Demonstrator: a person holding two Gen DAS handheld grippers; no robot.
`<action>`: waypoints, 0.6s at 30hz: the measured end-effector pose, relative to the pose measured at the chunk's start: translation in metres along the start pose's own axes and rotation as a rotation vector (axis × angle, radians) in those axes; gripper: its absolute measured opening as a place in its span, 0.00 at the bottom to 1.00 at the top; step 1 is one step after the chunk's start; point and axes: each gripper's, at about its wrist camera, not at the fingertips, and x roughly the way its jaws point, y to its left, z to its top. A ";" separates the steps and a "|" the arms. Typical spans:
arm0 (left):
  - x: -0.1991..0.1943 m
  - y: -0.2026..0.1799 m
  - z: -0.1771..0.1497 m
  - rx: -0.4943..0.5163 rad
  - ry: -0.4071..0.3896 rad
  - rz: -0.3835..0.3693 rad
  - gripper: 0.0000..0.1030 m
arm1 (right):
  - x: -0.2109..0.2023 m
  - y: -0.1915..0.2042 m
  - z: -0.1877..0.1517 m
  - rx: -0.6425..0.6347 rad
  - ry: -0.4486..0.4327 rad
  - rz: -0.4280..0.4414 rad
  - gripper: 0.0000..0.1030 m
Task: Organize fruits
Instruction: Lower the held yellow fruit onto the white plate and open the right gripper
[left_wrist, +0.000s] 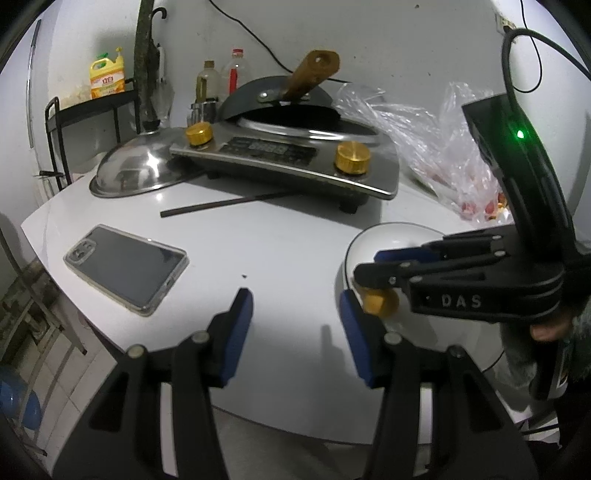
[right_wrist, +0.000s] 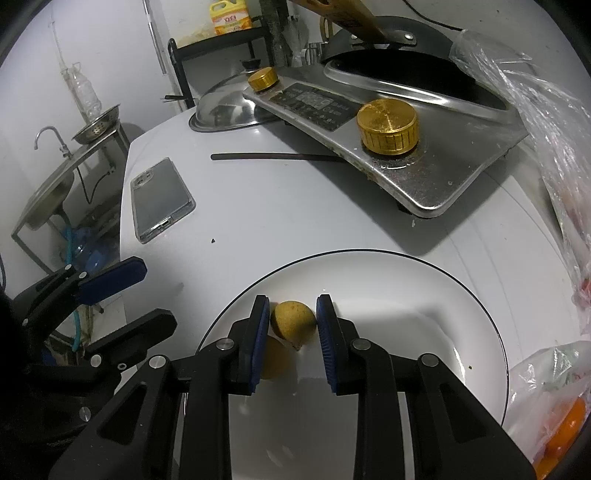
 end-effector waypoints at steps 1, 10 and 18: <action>-0.001 0.000 0.000 0.000 -0.001 0.002 0.49 | -0.001 0.000 0.000 0.000 -0.003 -0.001 0.27; -0.010 -0.010 0.002 0.010 -0.009 0.011 0.50 | -0.022 0.000 -0.001 -0.001 -0.040 -0.014 0.27; -0.027 -0.026 0.003 0.034 -0.026 0.001 0.52 | -0.050 -0.004 -0.009 0.007 -0.076 -0.030 0.27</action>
